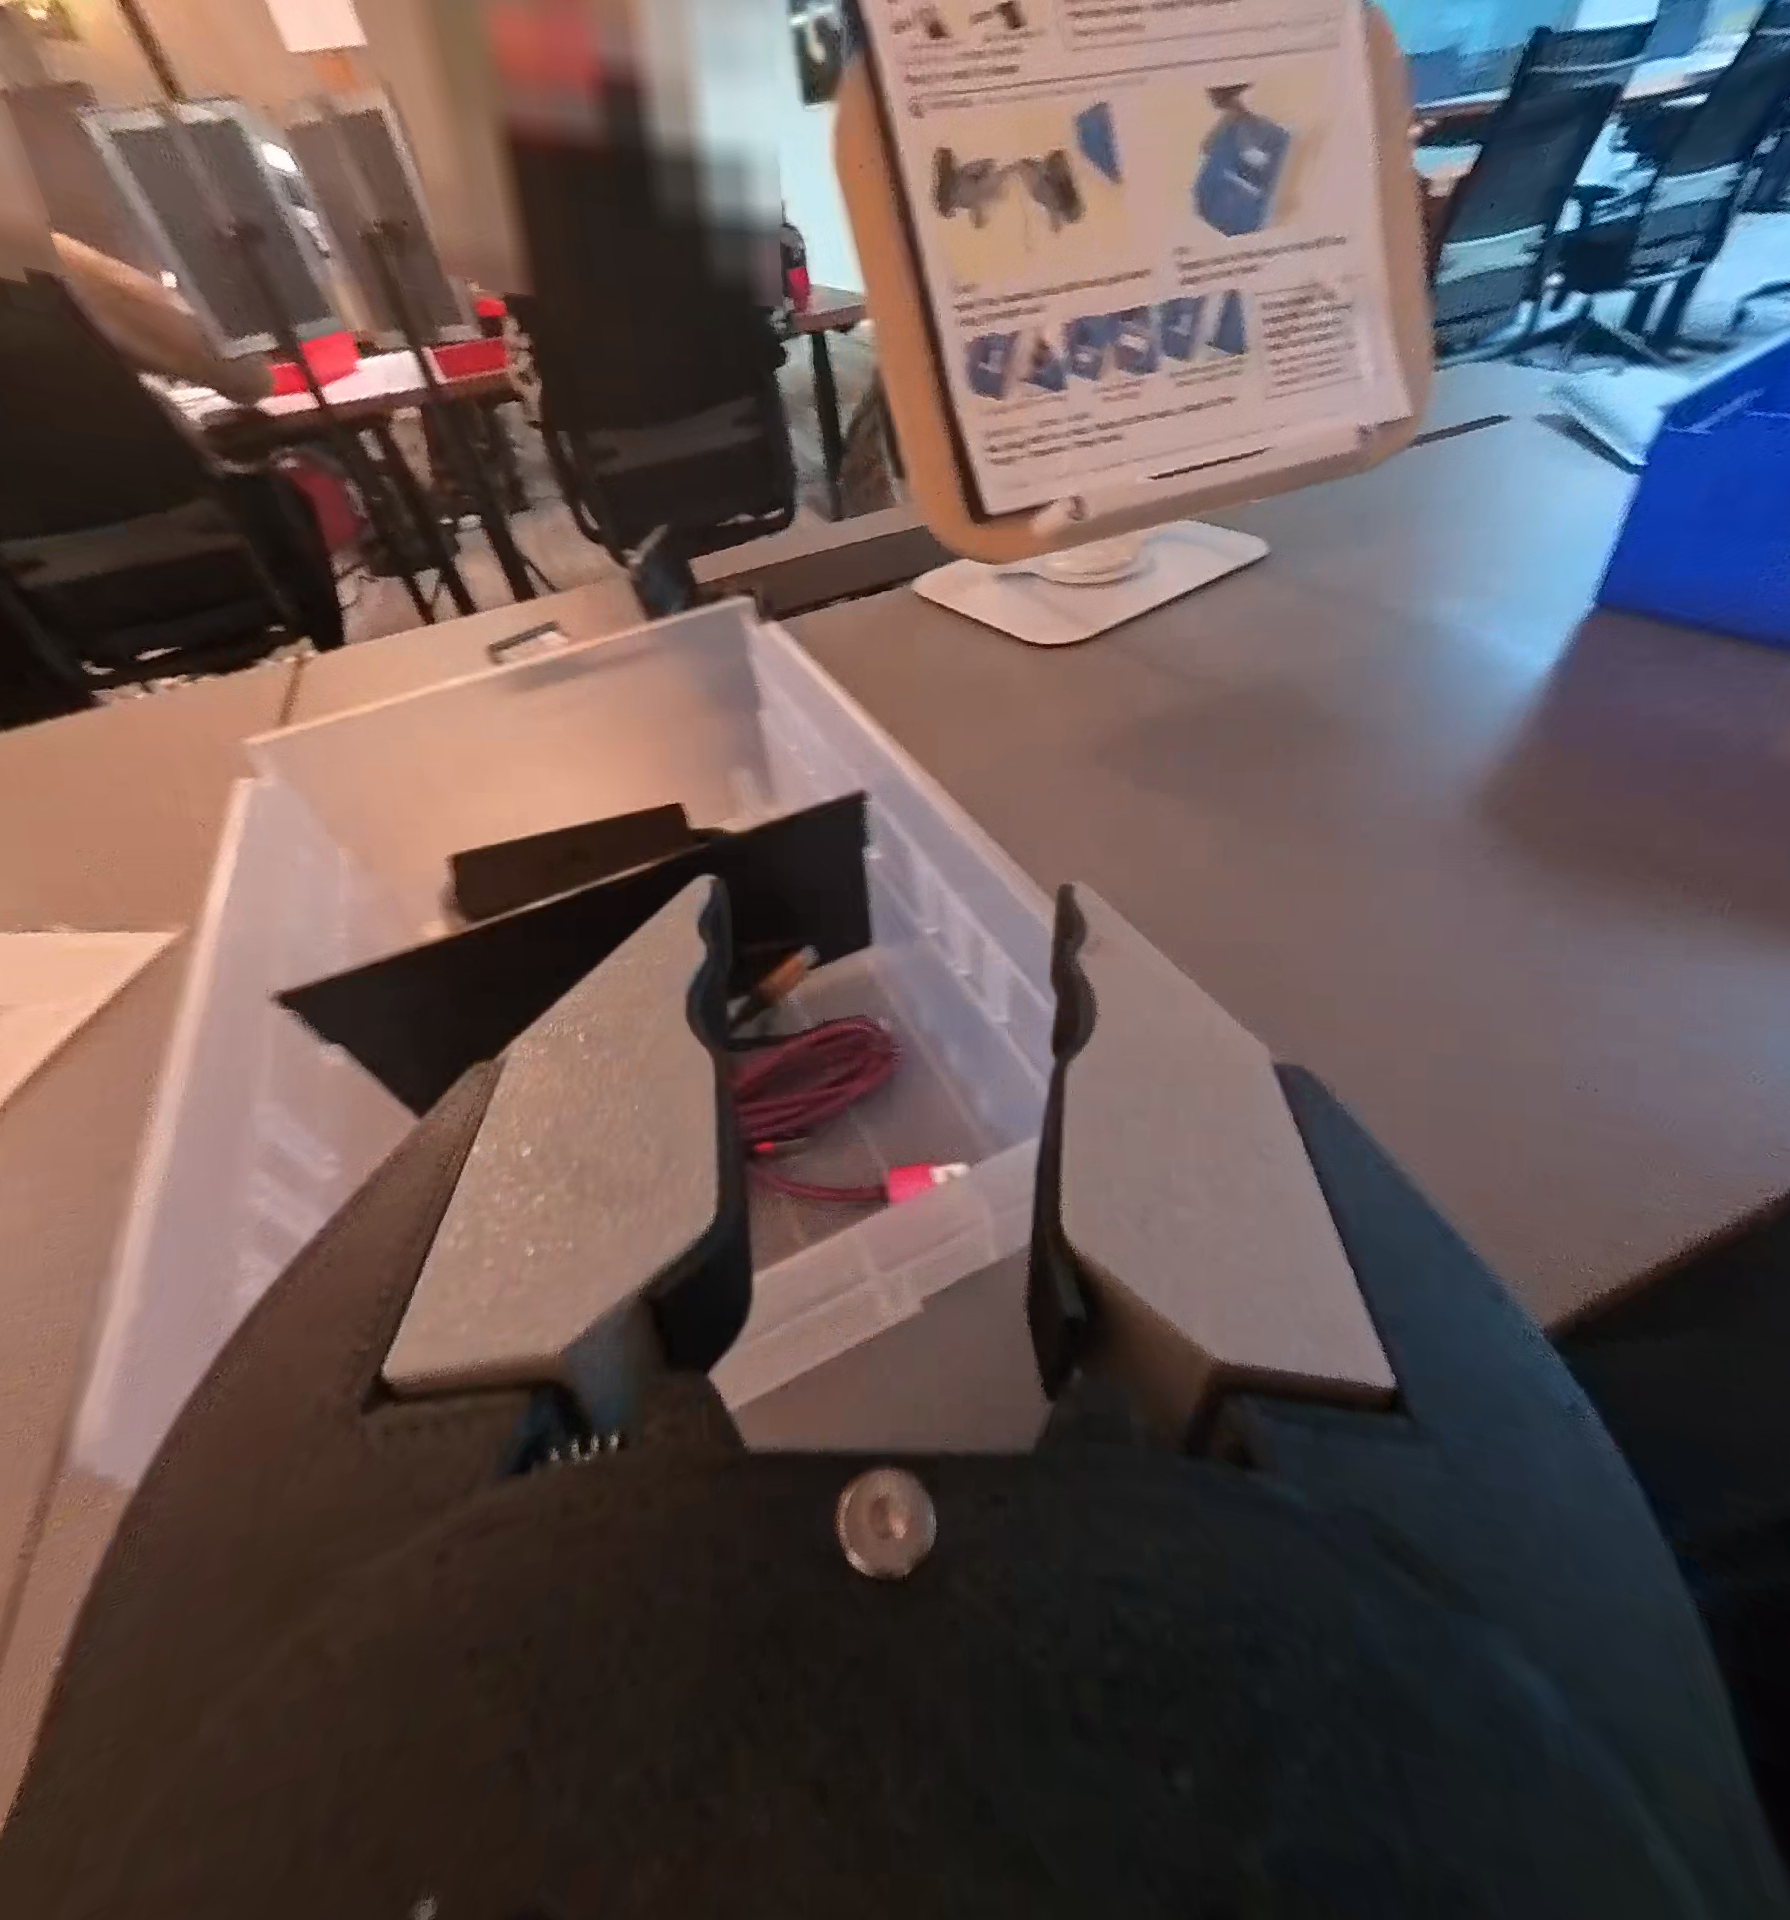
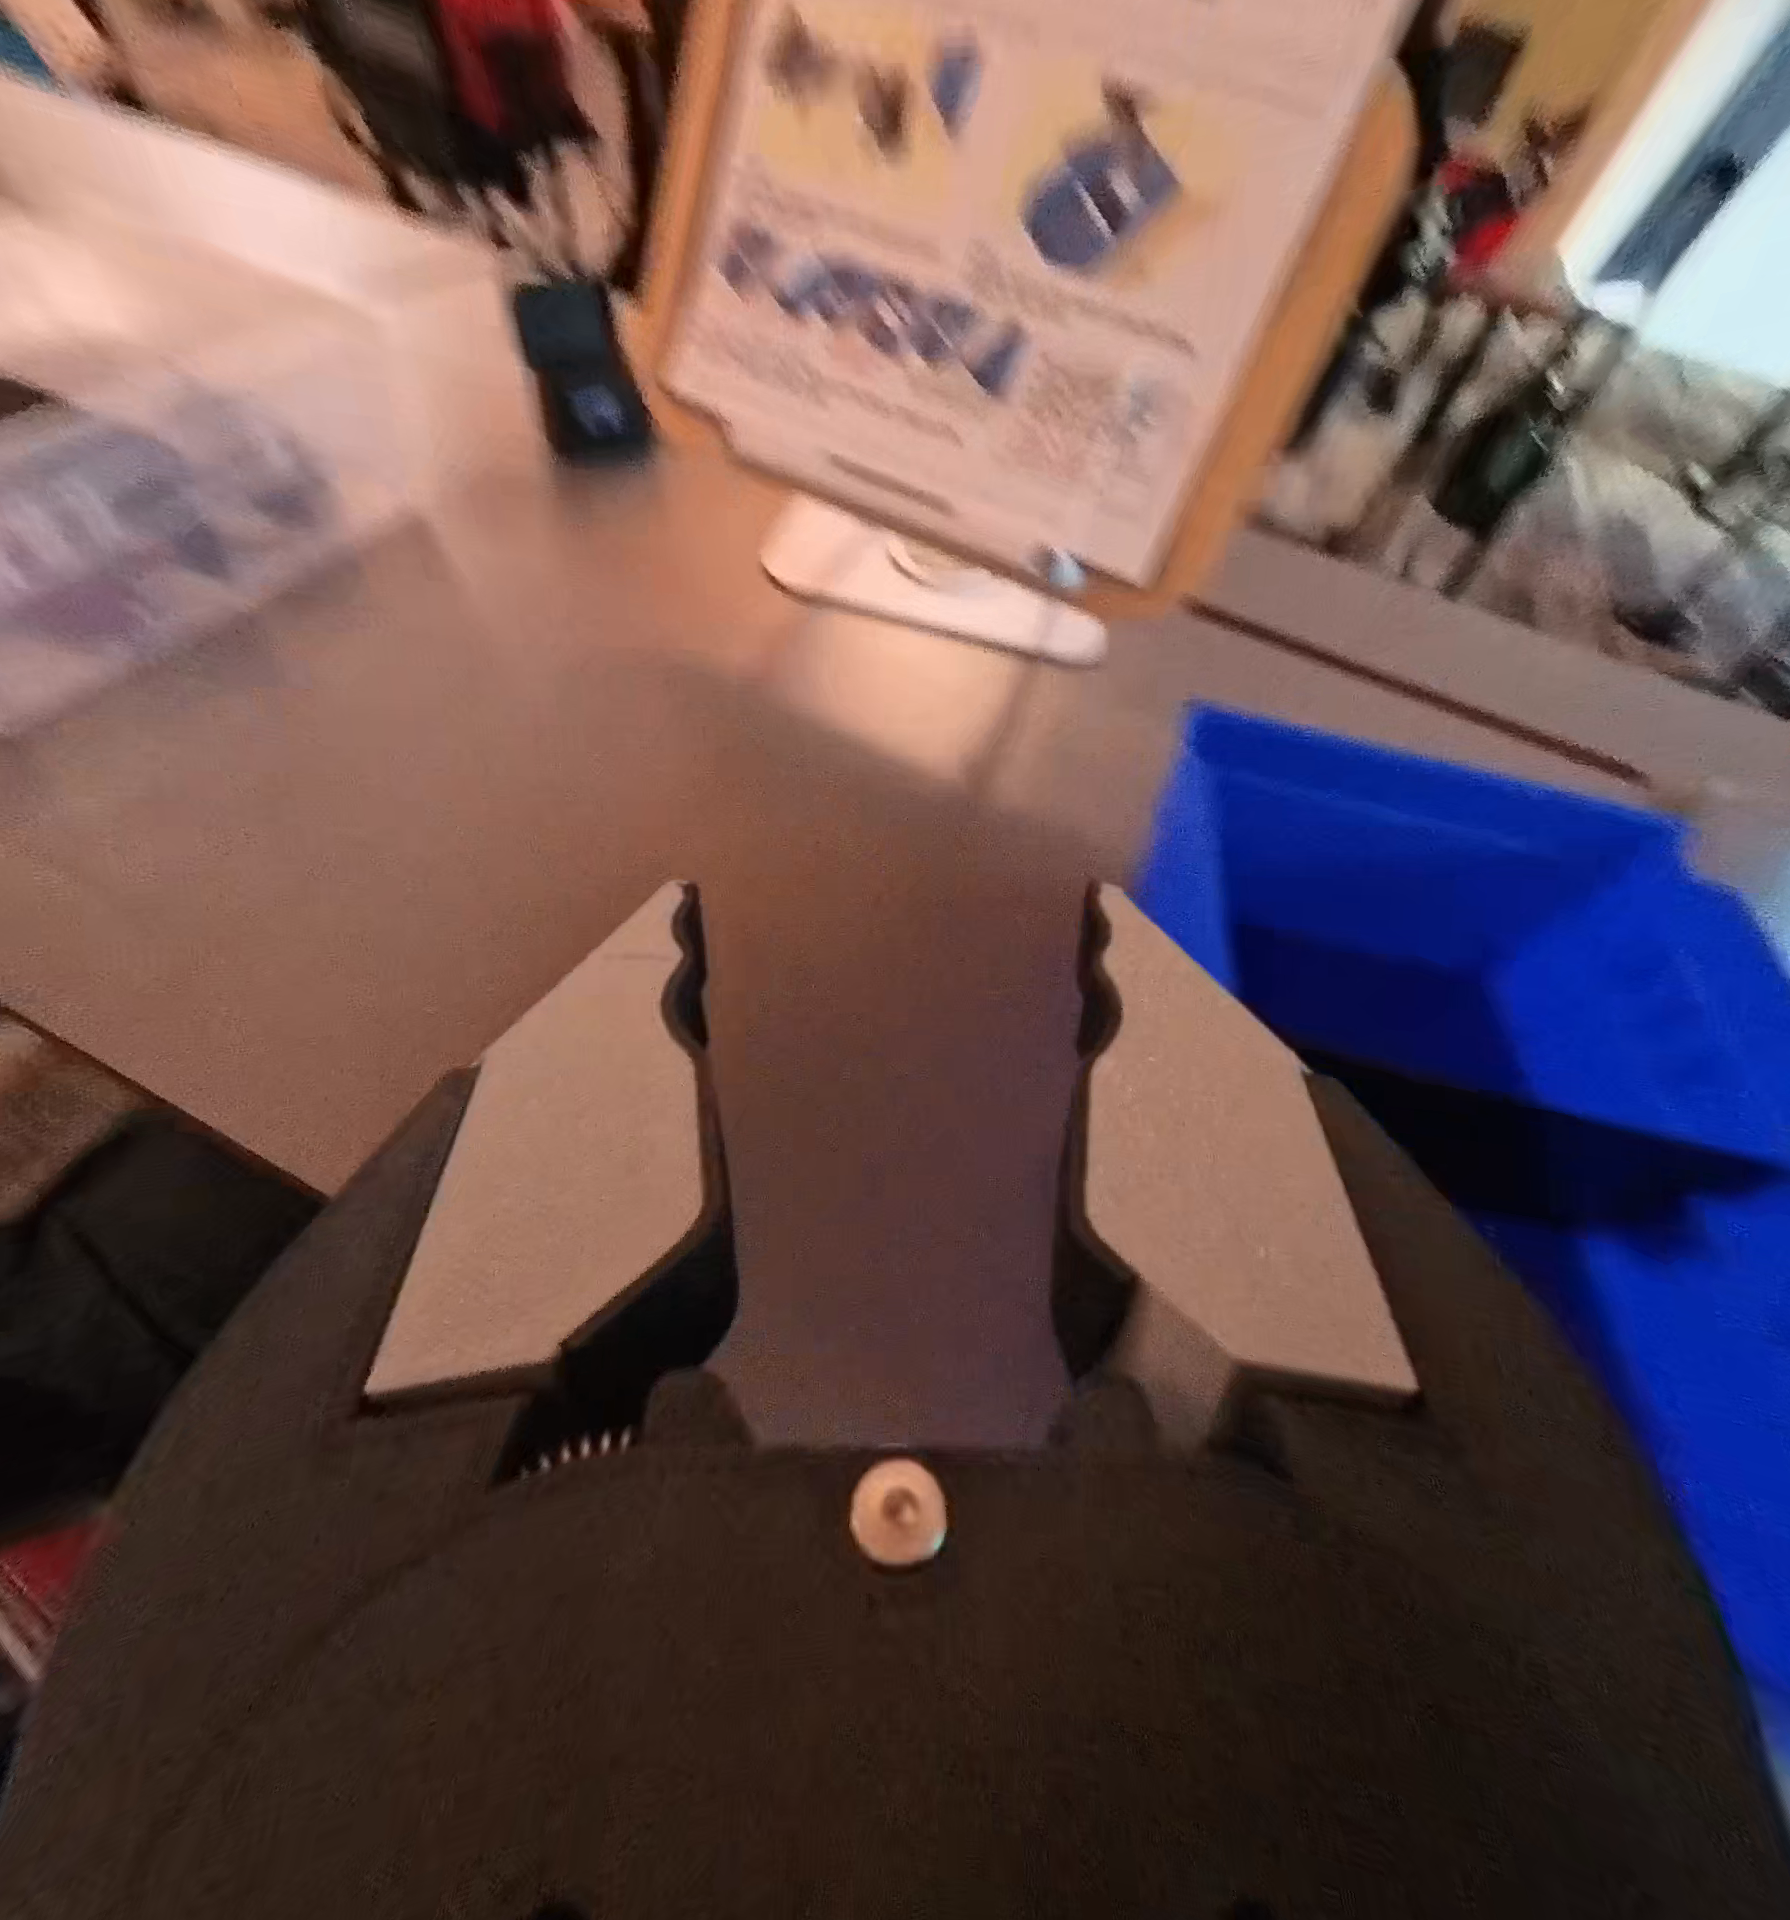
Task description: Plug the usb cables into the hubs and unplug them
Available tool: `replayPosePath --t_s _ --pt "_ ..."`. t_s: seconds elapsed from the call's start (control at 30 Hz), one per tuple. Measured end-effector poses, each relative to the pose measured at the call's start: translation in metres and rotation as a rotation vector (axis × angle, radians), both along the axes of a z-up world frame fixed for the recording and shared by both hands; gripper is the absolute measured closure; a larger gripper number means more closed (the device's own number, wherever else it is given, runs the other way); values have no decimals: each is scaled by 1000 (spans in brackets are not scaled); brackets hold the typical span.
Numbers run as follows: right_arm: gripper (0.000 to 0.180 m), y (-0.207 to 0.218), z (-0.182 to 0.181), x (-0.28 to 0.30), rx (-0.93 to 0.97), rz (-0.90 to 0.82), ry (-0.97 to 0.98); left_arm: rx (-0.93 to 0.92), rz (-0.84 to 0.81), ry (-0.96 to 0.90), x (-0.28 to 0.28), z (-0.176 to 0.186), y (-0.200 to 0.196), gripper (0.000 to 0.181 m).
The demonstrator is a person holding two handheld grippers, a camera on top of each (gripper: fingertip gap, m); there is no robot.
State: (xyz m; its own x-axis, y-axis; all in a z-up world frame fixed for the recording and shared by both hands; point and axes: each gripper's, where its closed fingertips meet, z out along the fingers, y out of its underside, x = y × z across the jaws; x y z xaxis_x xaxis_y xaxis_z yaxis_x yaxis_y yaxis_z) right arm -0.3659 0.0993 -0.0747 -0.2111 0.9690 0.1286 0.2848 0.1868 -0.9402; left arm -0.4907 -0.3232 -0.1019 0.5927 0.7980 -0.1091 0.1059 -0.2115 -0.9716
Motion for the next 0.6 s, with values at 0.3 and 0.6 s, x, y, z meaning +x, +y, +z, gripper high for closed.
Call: replayPosePath --t_s 0.3,0.6 --pt "109 -82 -75 -88 44 160 -23 -111 166 -91 -56 -3 -61 123" --pt "114 -60 -131 -126 174 114 -126 -168 135 -161 -111 -4 -66 123"
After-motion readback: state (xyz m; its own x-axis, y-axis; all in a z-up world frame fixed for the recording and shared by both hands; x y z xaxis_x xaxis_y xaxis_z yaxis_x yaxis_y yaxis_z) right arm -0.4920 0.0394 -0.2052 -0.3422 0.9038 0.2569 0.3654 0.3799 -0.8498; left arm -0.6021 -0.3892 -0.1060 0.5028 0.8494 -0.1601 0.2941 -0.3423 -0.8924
